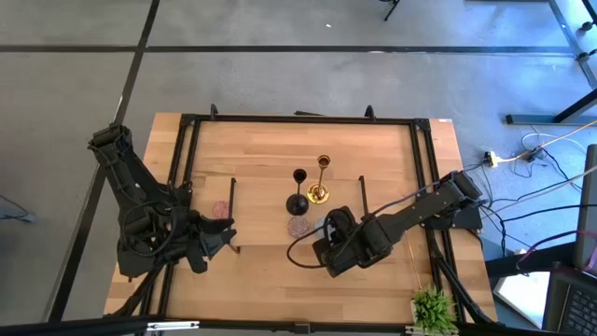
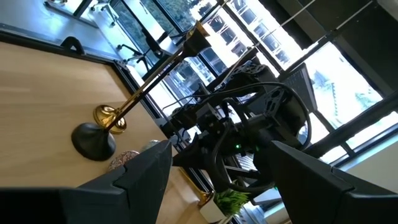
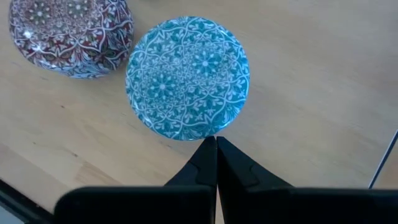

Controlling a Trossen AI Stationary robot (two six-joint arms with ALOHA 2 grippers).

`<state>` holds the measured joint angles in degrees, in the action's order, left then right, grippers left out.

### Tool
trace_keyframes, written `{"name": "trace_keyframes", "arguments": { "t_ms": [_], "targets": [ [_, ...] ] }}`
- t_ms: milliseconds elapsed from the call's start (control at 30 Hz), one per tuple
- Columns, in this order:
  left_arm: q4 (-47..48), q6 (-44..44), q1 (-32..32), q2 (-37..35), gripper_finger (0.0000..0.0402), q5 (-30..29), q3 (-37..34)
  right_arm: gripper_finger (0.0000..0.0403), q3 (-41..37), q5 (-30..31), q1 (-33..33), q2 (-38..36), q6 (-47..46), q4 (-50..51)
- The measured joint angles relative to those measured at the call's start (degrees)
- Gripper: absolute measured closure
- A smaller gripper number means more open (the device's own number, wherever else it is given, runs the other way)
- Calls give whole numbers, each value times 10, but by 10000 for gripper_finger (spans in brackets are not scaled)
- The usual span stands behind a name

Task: Pick & Place candle stick holders
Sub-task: Put the blue scented candle on the shelf

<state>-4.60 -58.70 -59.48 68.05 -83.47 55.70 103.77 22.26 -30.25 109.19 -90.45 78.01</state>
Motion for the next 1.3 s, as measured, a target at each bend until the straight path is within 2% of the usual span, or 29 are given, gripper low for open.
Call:
{"name": "trace_keyframes", "arguments": {
  "t_ms": [467,933,1067,1300],
  "targets": [
    [-1,5,0,0,137,-9,0,401,0,17,14,0,5,-2],
    [-2,8,0,0,137,-9,0,401,0,-4,0,0,-5,-84],
    [-2,8,0,0,137,-10,0,401,0,17,0,0,-4,-116],
    [-2,9,0,0,137,-10,0,401,0,31,7,0,0,-112]
  ]
}}
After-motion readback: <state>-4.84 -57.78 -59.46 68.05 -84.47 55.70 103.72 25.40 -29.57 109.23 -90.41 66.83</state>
